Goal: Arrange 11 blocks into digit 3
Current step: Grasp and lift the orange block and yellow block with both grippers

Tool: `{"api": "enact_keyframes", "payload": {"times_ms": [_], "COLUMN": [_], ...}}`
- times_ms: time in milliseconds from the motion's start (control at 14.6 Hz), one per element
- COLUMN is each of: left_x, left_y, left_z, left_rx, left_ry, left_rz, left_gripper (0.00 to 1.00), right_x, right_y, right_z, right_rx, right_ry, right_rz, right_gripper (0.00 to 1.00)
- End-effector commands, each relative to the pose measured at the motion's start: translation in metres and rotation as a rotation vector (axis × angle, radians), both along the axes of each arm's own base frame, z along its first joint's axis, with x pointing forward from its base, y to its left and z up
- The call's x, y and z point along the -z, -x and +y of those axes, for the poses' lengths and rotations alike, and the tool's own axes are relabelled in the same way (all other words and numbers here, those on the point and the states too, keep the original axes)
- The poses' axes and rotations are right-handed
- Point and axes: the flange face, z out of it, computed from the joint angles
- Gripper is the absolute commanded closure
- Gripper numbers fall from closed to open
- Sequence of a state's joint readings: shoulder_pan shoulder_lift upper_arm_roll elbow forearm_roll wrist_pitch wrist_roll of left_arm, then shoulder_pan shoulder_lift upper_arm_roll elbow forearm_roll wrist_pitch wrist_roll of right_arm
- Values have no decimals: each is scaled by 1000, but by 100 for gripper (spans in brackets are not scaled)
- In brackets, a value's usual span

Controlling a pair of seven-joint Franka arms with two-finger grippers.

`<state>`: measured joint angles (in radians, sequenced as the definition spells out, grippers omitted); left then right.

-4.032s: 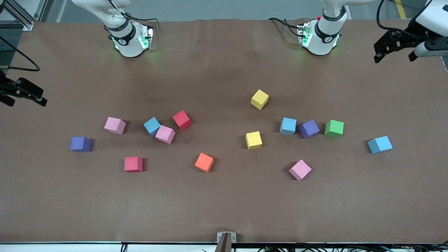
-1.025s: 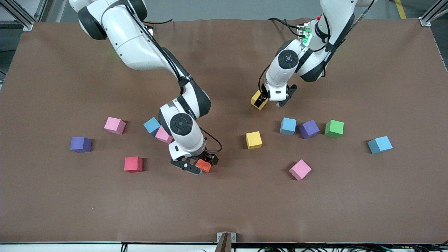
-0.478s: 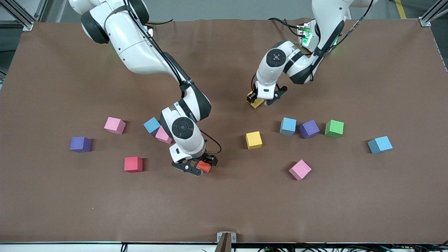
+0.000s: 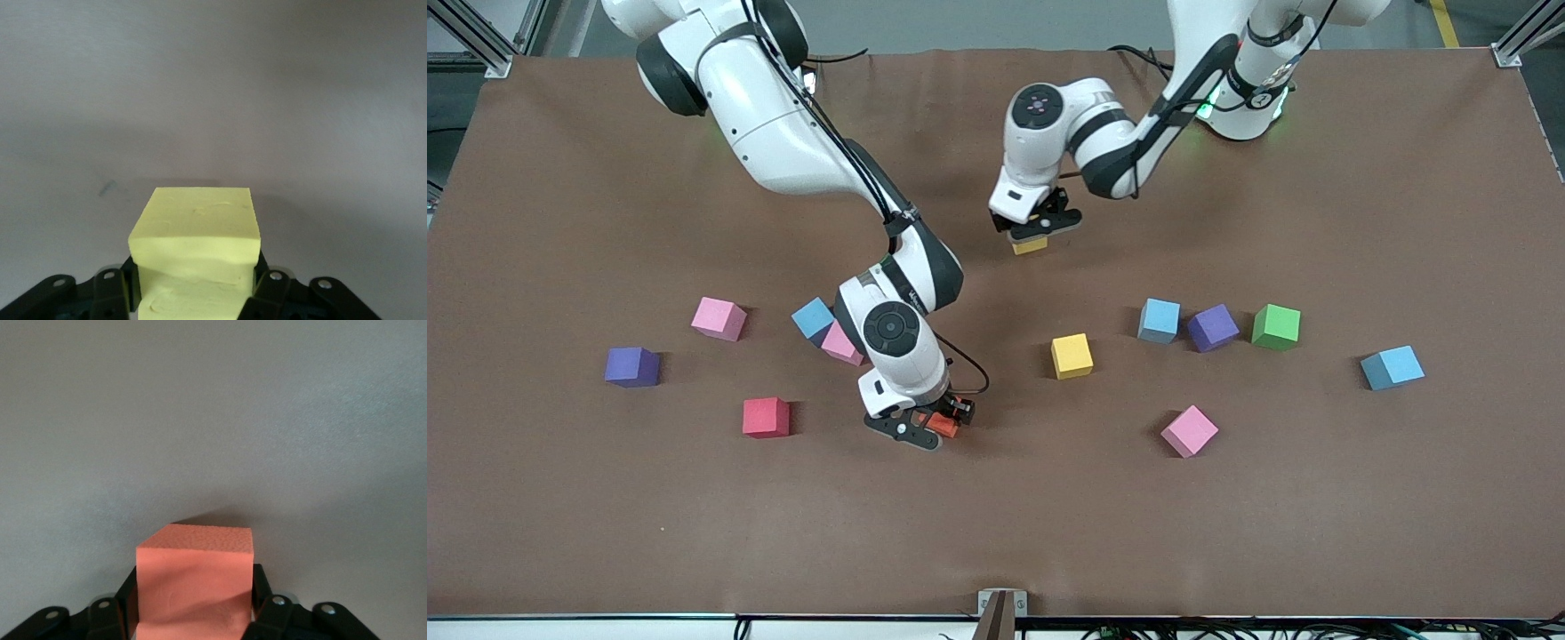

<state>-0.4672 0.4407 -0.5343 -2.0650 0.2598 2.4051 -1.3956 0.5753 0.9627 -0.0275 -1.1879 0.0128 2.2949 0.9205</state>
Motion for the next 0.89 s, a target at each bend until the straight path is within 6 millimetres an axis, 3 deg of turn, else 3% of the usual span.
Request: {"api": "enact_keyframes", "payload": {"times_ms": [0,205,410,478,615,752,820], "left_x": [14,17,19,19,21,25,24], "left_y": [-12,-12,-14,-16,-13,-19,-11], "left_z": [-19,-21,-26,-27,-33,-42,-52], "left_rx": [110,219,304,304,315,309,315], "left_ry": [-21,-15,0,3,11,29,37], "left_rz": [21,22,24,25,26,32,30], "left_gripper": [80,79,77,77,77,78,79], "right_x": [0,-10,-46,-50,-83,-104,-113], "right_y": [-7,-13,-14,-11,-6,3,7], "right_z": [-4,-14,-17,-17,-19,-16,-12], "right_rx": [-3,20,35,34,58,167,209], "right_ry": [1,-6,-18,-2,10,16,13], "right_rz": [-11,-9,-7,17,48,90,84], "right_gripper": [42,51,56,58,65,76,83]}}
